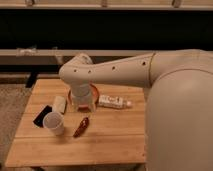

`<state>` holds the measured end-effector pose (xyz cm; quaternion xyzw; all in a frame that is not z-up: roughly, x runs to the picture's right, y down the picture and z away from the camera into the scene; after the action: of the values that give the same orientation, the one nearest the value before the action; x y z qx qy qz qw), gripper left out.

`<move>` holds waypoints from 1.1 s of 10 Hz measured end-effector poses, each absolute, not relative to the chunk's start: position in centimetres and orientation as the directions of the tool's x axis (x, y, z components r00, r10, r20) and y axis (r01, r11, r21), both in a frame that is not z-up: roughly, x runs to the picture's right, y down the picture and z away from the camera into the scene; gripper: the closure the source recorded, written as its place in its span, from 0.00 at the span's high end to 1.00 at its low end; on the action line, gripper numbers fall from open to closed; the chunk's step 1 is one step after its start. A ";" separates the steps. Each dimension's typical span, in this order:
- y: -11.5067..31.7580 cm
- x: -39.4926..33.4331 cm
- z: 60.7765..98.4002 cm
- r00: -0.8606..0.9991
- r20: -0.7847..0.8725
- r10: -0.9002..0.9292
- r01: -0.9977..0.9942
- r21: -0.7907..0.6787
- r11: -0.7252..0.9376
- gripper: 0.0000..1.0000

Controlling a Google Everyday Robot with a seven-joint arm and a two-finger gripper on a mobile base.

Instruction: Place the white sponge in the ceramic cup

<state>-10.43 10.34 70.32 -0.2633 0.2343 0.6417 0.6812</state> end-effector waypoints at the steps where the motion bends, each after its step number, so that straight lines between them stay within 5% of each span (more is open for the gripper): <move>1: 10.3 -10.4 70.3 0.067 -0.657 0.751 -0.998 -0.058 0.038 0.65; 11: 9.1 -12.2 71.1 0.103 -0.644 0.758 -0.994 -0.089 0.060 0.65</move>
<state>-12.23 9.15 71.08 -0.2661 0.2217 0.6318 0.6934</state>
